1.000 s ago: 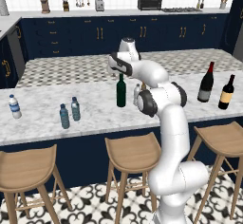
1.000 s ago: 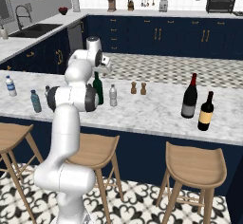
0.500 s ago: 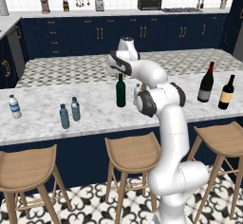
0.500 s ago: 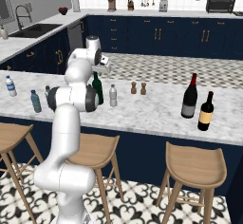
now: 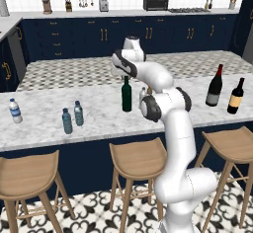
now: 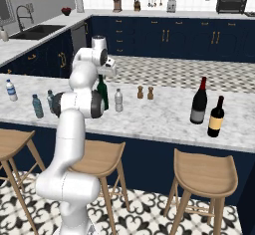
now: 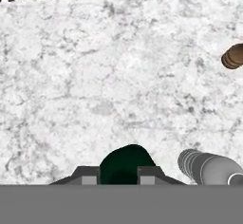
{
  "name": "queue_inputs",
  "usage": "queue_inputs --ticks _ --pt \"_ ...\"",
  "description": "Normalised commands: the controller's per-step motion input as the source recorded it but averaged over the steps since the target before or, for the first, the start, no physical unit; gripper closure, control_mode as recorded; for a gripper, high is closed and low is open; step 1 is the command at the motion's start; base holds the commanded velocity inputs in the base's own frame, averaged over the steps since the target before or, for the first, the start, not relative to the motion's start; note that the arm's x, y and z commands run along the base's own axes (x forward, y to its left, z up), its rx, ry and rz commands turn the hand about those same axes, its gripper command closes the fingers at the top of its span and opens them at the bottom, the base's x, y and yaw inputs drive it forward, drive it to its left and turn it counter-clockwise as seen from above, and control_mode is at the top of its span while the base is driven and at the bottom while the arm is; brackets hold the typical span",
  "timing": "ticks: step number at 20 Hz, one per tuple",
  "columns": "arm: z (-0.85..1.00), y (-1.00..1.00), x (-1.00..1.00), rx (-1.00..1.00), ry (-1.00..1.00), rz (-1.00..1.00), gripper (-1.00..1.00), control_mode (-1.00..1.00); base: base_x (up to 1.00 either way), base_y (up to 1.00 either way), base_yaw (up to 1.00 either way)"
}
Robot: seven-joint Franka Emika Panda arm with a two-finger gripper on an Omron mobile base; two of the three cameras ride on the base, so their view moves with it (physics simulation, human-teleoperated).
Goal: Move the plastic bottles in the middle to the plastics group, and the glass bottles in the middle to the glass group.
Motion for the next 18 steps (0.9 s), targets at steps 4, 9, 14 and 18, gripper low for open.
queue_inputs --ticks 4,9,14,18 --pt "0.19 -0.13 -0.58 0.00 -0.01 0.00 1.00 -1.00 0.00 0.00 0.00" --pt "0.12 -0.12 -0.71 0.00 0.00 -0.08 1.00 -1.00 0.00 0.00 0.00" --pt "0.02 -0.17 -0.80 0.00 -0.03 -0.06 1.00 -1.00 0.00 0.00 0.00" --pt "-0.16 -0.19 -0.92 -0.01 -0.26 -0.01 1.00 -1.00 0.00 0.00 0.00"
